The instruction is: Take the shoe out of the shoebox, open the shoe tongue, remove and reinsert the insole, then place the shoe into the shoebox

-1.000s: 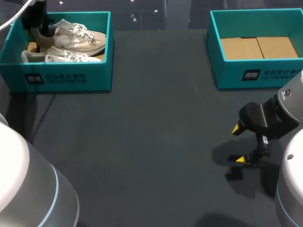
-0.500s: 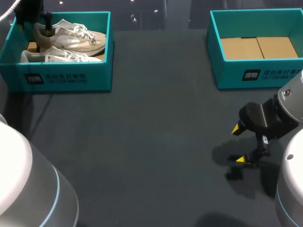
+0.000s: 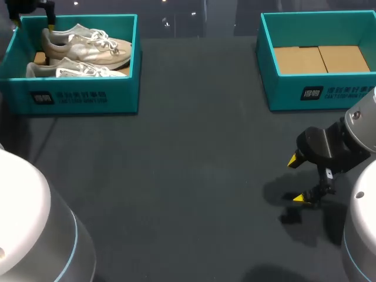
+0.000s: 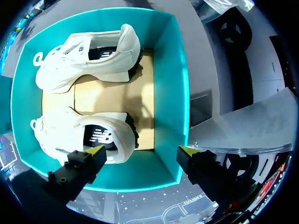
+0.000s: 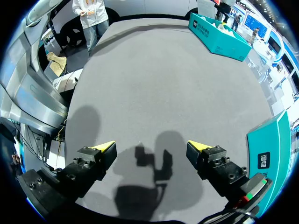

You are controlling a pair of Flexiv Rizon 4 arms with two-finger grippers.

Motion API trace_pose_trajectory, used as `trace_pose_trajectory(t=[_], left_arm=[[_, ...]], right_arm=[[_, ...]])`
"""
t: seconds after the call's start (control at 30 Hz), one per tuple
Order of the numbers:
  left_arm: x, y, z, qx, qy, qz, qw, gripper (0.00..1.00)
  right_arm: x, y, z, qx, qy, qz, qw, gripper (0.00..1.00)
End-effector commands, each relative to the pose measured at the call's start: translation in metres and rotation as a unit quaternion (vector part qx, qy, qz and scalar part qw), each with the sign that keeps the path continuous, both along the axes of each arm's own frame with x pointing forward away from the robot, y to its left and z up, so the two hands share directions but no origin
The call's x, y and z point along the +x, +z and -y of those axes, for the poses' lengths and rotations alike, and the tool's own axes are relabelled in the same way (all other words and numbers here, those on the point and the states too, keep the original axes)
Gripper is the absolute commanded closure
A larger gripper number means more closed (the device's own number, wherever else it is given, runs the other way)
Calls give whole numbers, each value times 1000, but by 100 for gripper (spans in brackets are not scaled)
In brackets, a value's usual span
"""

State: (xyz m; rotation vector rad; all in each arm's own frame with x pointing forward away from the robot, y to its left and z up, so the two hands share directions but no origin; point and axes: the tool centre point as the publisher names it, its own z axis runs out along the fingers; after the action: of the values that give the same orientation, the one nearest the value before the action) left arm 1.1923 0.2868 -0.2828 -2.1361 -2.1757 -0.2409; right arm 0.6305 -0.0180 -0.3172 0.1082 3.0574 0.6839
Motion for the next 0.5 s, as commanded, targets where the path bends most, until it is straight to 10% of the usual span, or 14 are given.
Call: trace_pose_trajectory(t=[0.03, 0.5], left_arm=[[-18, 14, 3, 2, 2, 12, 1000, 0], [-32, 48, 3, -14, 12, 21, 1000, 0]], right_arm=[[-2, 0, 0, -1, -1, 2, 1000, 0], [-2, 0, 0, -1, -1, 2, 1000, 0]])
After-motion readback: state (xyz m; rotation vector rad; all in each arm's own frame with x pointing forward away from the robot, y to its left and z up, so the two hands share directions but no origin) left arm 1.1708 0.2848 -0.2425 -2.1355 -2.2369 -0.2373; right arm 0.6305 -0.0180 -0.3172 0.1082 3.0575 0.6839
